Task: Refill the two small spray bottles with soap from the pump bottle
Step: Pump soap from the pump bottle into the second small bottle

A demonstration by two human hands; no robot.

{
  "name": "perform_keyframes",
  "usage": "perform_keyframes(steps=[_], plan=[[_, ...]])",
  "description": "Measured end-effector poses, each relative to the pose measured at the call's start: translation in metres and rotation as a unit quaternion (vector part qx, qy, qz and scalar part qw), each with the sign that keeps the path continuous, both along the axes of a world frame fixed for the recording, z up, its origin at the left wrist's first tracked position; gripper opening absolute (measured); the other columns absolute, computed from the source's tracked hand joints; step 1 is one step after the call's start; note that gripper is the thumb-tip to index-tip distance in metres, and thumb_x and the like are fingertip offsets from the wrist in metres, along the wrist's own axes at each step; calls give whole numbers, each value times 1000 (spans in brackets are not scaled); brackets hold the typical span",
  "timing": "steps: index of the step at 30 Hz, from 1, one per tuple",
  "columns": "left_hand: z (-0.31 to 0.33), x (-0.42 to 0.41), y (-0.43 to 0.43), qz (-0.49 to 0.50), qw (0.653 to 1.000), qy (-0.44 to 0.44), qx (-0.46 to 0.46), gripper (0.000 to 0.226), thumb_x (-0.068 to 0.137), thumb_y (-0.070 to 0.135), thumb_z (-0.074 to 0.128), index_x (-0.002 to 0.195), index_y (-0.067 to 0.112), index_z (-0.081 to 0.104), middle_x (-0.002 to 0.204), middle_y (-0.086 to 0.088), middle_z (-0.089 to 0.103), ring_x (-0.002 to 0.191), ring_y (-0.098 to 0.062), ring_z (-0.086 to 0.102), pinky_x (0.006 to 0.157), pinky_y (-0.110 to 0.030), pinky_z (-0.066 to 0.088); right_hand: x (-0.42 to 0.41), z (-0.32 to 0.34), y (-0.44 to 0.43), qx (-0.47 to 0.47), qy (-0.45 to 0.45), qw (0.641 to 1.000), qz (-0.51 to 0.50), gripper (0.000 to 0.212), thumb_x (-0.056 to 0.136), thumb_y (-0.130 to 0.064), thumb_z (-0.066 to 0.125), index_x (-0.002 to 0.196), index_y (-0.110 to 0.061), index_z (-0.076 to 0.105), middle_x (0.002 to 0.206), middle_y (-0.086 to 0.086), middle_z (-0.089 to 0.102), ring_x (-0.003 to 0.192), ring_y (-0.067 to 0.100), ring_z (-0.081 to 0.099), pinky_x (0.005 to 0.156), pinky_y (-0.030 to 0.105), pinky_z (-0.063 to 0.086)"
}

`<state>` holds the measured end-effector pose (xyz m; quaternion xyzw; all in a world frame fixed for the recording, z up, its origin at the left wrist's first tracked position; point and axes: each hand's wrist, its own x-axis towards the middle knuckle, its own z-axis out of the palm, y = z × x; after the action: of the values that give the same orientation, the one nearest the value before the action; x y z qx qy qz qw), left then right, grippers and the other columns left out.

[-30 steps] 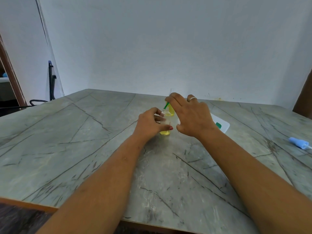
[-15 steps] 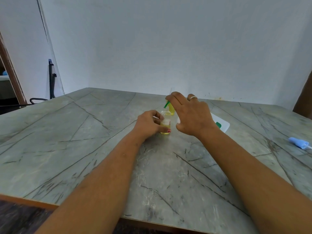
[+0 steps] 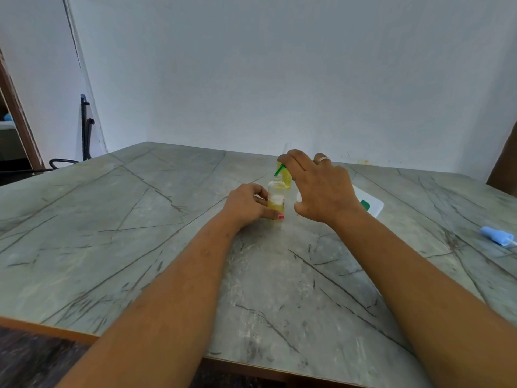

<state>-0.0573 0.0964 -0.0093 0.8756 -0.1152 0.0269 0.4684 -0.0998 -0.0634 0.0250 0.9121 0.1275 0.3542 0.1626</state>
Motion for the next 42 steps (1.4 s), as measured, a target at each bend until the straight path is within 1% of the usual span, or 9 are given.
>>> perform_keyframes(steps=[6,13,17,20,24,27,32,36,42], plan=[[0,1,0,-7,1000,21,-3,41,61,27,85,94,18,61,104,-3,66,93,-19,62,82,-28,49,-1,2,-1,20,-6,1000,-5,70,65,-38,75,123,-25,39,119,-3,47,101,27,54,54,29,43],[0,2,0,1,1000,26,7,41,63,29,83,96,19,60,107,-3,63,96,-20,60,83,-27,48,0,1,0,13,8,1000,3,81,65,-38,76,131,-27,31,130,-4,42,103,27,53,55,28,41],[1,1,1,-2,1000,24,14,41,62,30,84,93,18,60,105,-4,64,97,-21,60,87,-31,48,-1,2,0,8,-6,1000,-12,73,64,-37,75,125,-24,36,120,-3,46,99,28,54,52,28,41],[1,-1,1,0,1000,22,23,41,64,30,83,96,17,60,107,-5,63,98,-20,58,85,-29,47,0,2,2,7,-10,1000,-19,69,64,-37,74,122,-23,39,117,-2,48,99,28,54,51,28,40],[2,-2,1,-1,1000,21,20,43,64,30,83,97,17,59,107,-5,62,98,-20,57,80,-27,45,1,-1,3,0,-14,1000,-9,73,65,-37,74,126,-23,36,123,-2,46,100,28,55,54,30,44],[2,-2,1,2,1000,19,24,42,64,31,82,97,17,59,107,-5,62,98,-20,58,82,-27,47,1,-2,0,-10,-16,1000,-6,81,64,-38,75,131,-25,31,131,-3,42,101,29,55,53,28,41],[2,-2,-1,4,999,16,29,40,65,31,82,94,18,58,106,-4,62,95,-20,58,78,-25,45,-1,0,-1,5,-21,1000,-7,74,63,-36,76,124,-25,37,121,-3,47,99,29,55,52,29,42],[2,-2,0,8,999,11,35,41,65,31,82,95,18,59,107,-5,62,96,-20,58,82,-27,46,0,0,1,7,-21,1000,-6,72,63,-37,76,123,-24,39,119,-2,48,97,27,55,53,29,44],[2,-1,0,11,999,7,40,40,65,34,81,95,18,59,104,-3,61,96,-20,57,84,-28,47,0,-1,-2,0,-10,1000,5,80,64,-37,76,131,-27,32,131,-4,41,102,29,55,56,30,46]])
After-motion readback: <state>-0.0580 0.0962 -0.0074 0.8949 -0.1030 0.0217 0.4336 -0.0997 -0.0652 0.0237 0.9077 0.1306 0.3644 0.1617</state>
